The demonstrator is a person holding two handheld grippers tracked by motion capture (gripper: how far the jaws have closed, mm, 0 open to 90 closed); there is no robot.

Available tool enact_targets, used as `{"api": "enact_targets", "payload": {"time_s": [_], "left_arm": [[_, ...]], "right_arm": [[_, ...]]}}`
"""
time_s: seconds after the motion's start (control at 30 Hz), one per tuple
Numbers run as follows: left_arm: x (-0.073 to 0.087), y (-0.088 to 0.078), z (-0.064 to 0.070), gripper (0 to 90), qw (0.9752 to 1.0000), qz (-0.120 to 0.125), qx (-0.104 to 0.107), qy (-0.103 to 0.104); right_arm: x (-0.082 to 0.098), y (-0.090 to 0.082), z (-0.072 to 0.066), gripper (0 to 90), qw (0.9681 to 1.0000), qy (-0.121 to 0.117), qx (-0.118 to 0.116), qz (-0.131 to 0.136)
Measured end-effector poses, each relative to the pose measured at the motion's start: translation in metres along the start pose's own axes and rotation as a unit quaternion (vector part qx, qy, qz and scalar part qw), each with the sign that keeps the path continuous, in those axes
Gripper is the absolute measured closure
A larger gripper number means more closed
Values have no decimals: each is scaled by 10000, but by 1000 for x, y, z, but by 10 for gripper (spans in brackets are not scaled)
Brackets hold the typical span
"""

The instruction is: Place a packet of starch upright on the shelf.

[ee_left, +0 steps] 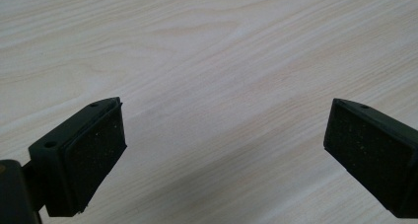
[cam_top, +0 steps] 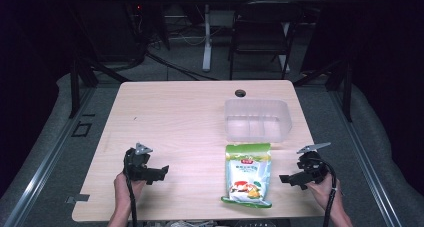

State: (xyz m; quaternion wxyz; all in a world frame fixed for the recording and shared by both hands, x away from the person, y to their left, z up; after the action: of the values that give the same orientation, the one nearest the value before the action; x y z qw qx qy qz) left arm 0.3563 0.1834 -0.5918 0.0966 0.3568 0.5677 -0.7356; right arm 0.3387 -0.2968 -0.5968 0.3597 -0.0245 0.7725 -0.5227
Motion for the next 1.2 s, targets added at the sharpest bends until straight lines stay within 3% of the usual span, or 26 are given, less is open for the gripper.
{"api": "enact_targets", "payload": {"time_s": [0.2, 0.23, 0.3, 0.57, 1.2], "left_arm": [[0, -1, -1, 21, 9999, 17, 66, -83], [0, -2, -1, 21, 9999, 27, 85, -122], [-1, -2, -1, 21, 9999, 50, 97, -125], [0, -3, 3, 20, 9998, 31, 153, -77], [-1, -4, 4, 20, 9998, 24, 174, -38]], "right_arm": [[-1, 1, 2, 1, 10000, 69, -54, 33], [-2, -1, 2, 3, 9996, 132, -246, 101], [-2, -3, 1, 4, 9989, 214, -370, 185], [0, -7, 2, 6, 9995, 210, -178, 166], [-19, -11, -14, 15, 9986, 132, -407, 303]]}}
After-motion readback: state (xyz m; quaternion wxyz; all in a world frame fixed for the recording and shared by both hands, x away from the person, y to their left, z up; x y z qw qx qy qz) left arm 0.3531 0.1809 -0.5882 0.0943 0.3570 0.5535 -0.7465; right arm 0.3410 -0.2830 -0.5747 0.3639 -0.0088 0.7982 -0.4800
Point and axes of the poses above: each handheld gripper's, and its own axes: y roughly forward along the jaws, x roughly out of its underside, z roughly to its right, the point moved 6 cm from there along y, roughly forward along the jaws, and after that the axes turned 4 degrees about -y, right-handed, at the moved point
